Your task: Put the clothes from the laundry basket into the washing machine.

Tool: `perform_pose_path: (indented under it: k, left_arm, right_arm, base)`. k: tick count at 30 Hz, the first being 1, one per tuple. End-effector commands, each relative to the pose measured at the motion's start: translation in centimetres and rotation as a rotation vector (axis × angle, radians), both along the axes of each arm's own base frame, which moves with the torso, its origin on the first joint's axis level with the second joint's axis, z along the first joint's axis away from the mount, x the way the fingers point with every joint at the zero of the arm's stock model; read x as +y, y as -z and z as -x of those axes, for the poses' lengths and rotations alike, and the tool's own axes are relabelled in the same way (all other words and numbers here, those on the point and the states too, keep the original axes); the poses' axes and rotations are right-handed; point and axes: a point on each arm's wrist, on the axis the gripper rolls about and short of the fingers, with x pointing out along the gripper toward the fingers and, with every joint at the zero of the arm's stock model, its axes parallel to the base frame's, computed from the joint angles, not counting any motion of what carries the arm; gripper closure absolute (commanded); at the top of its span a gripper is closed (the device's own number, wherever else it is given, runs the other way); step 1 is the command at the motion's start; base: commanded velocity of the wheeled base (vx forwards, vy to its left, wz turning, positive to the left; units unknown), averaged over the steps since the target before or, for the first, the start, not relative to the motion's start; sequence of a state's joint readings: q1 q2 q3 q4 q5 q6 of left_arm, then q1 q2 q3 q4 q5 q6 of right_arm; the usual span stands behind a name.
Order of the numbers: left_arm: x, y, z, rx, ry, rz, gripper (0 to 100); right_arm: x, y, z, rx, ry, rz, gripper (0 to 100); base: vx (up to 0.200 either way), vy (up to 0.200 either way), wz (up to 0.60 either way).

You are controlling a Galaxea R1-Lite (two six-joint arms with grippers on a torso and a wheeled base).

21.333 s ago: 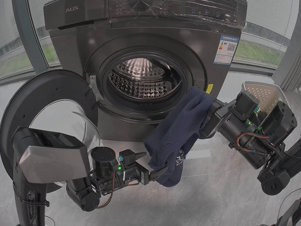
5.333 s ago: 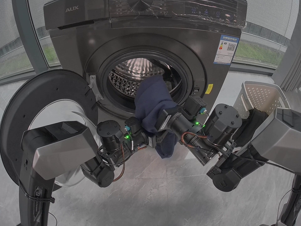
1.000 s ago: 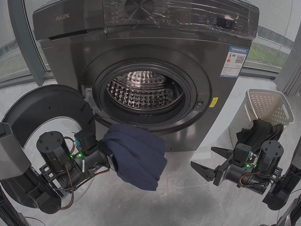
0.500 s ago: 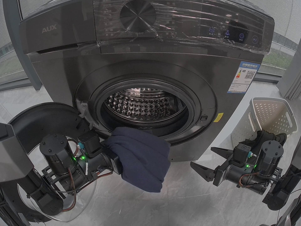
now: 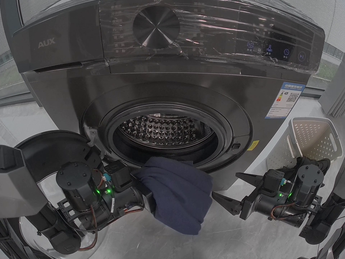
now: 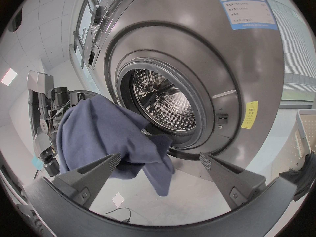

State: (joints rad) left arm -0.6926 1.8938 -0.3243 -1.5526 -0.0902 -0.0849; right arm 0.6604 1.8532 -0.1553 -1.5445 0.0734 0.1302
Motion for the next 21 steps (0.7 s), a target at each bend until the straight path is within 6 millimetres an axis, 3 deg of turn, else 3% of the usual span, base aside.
perform_pose_path:
  k: [1, 9, 16, 21]
  left_arm:
    - [-0.8, 0.9, -1.5, 0.003, -0.025, -0.008, 100]
    - [-2.2, 0.5, -4.4, -0.038, -0.046, 0.047, 100]
    - [-4.1, 2.4, -7.1, -0.012, -0.053, 0.074, 100]
    - [-5.1, 3.0, -10.6, -0.060, -0.092, 0.114, 100]
  right_arm:
    - [0.3, 0.0, 0.4, 0.003, -0.019, 0.002, 0]
    - [0.3, 0.1, 0.5, 0.005, -0.021, 0.004, 0]
    - [0.5, 0.0, 0.7, 0.004, -0.033, 0.003, 0]
    - [0.5, 0.1, 0.7, 0.005, -0.033, 0.004, 0]
  base:
    - [0.000, 0.000, 0.00]
    - [0.000, 0.000, 0.00]
    - [0.000, 0.000, 0.00]
    - [0.000, 0.000, 0.00]
